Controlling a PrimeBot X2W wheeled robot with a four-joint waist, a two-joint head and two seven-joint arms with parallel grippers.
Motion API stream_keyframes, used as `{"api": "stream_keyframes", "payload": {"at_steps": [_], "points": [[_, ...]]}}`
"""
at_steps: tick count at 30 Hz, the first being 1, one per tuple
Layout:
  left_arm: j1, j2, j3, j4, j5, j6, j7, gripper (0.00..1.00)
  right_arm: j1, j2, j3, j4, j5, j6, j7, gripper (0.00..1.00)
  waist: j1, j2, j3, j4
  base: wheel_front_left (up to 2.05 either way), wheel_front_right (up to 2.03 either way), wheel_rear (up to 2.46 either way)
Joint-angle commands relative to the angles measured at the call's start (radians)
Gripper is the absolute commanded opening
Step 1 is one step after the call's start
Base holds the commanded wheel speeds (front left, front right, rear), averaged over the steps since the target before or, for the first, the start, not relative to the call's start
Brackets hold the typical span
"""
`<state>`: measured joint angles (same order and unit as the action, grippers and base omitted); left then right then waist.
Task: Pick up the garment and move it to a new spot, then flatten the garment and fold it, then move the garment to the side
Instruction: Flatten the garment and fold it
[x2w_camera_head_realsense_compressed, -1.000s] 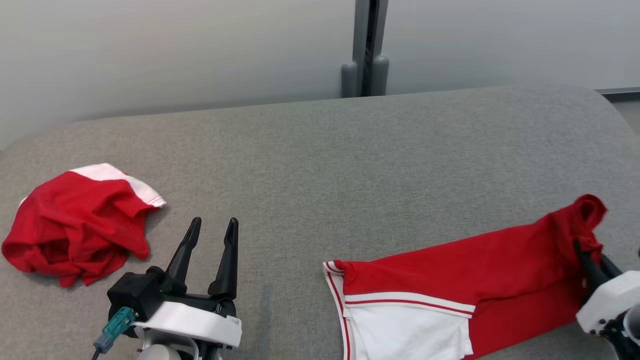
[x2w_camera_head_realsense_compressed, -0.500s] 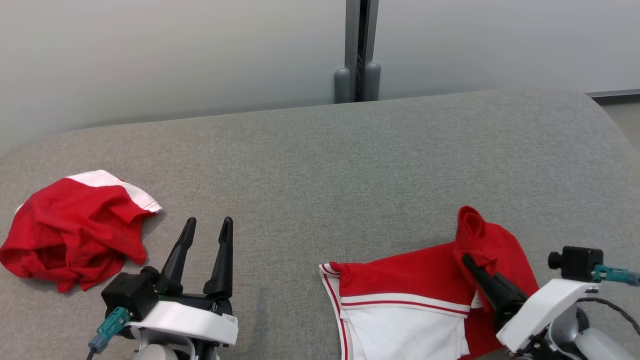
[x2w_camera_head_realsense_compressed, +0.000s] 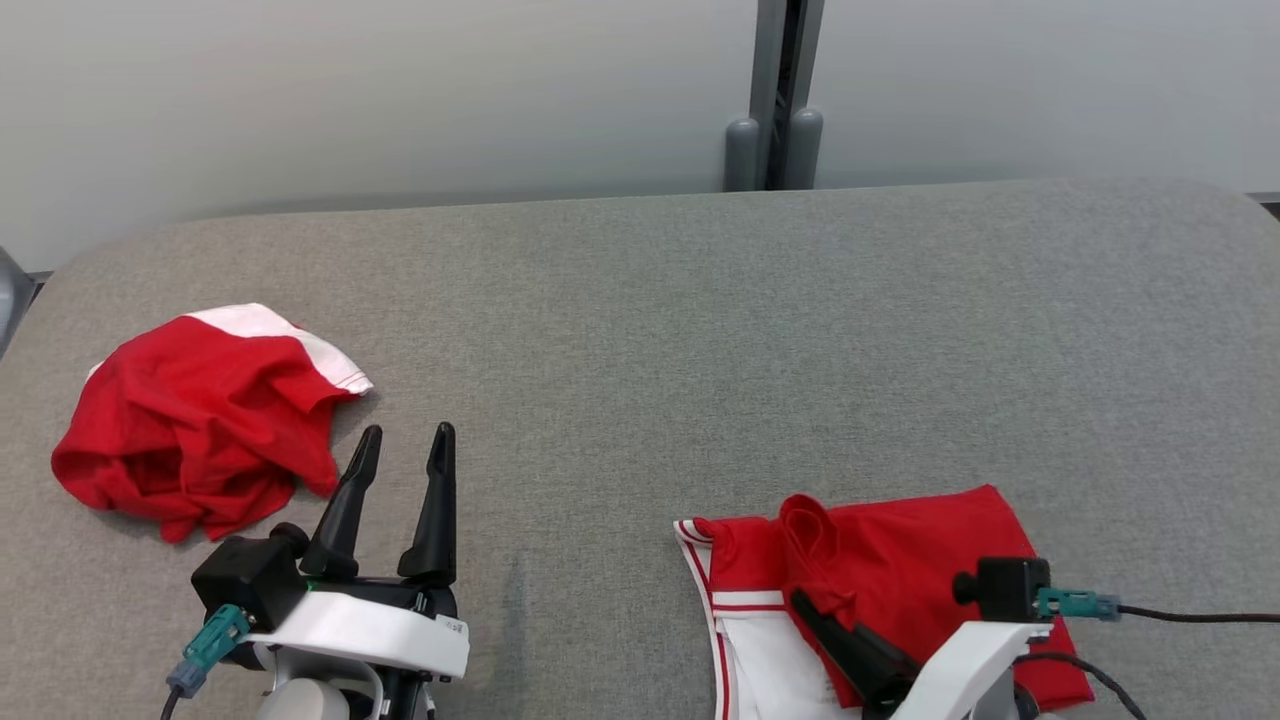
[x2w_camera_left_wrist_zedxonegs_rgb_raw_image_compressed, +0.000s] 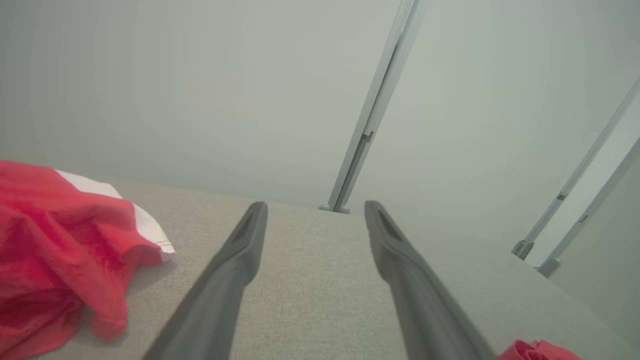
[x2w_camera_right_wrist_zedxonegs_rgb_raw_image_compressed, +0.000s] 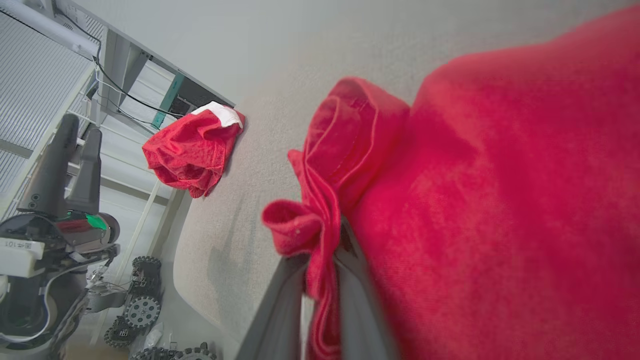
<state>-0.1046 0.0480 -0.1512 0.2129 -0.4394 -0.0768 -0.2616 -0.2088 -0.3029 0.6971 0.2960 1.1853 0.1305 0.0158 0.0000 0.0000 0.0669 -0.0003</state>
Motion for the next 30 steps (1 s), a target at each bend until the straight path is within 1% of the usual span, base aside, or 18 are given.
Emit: {"api": "stream_keyframes", "payload": {"at_steps": [1, 5, 9, 12, 19, 20, 21, 22, 23, 30], "points": [[-0.01, 0.005, 0.0, 0.001, -0.004, 0.003, -0.004, 1.0, -0.01, 0.004, 0.01, 0.01, -0.007, 0.0, -0.01, 0.0, 0.0, 0.0, 0.004, 0.011, 0.0, 0.0, 0.0], [-0.009, 0.005, -0.003, 0.003, -0.005, 0.003, -0.004, 1.0, -0.024, 0.029, 0.041, 0.055, -0.013, 0.0, -0.022, 0.0, 0.0, 0.0, 0.011, 0.03, 0.0, 0.0, 0.0], [-0.011, 0.005, 0.0, 0.003, -0.007, 0.006, -0.004, 1.0, -0.036, 0.034, 0.06, 0.101, -0.016, 0.0, -0.039, 0.0, 0.0, 0.0, 0.017, 0.044, 0.0, 0.0, 0.0], [-0.014, 0.005, 0.001, 0.005, -0.008, 0.005, -0.004, 1.0, -0.045, 0.042, 0.075, 0.112, -0.001, 0.0, -0.045, 0.0, 0.0, 0.0, 0.021, 0.052, 0.0, 0.0, 0.0], [-0.02, 0.005, -0.004, 0.008, -0.014, 0.008, -0.004, 1.0, -0.056, 0.037, 0.105, 0.124, 0.025, 0.0, -0.045, 0.0, 0.0, 0.0, 0.029, 0.061, 0.0, 0.0, 0.0], [-0.02, 0.005, -0.004, 0.009, -0.014, 0.008, -0.004, 1.0, -0.059, 0.035, 0.112, 0.127, 0.026, 0.0, -0.041, 0.05, 0.0, 0.0, 0.029, 0.061, 0.0, 0.0, 0.0], [-0.02, 0.005, -0.004, 0.011, -0.014, 0.008, -0.004, 1.0, -0.059, 0.034, 0.12, 0.128, 0.029, 0.0, -0.037, 0.23, 0.0, 0.0, 0.028, 0.061, 0.0, 0.0, 0.0], [-0.02, 0.005, -0.004, 0.012, -0.015, 0.009, -0.004, 1.0, -0.06, 0.033, 0.127, 0.125, 0.031, 0.0, -0.036, 0.49, 0.0, 0.0, 0.028, 0.06, 0.0, 0.0, 0.0], [-0.02, 0.005, -0.003, 0.013, -0.016, 0.009, -0.004, 1.0, -0.058, 0.032, 0.131, 0.122, 0.038, 0.0, -0.037, 1.0, 0.0, 0.0, 0.027, 0.06, 0.0, 0.0, 0.0], [0.007, 0.005, 0.008, 0.019, -0.015, 0.008, -0.004, 1.0, -0.051, 0.024, 0.178, 0.072, 0.073, 0.0, 0.006, 1.0, 0.0, 0.0, -0.004, 0.047, 0.0, 0.0, 0.0]]}}
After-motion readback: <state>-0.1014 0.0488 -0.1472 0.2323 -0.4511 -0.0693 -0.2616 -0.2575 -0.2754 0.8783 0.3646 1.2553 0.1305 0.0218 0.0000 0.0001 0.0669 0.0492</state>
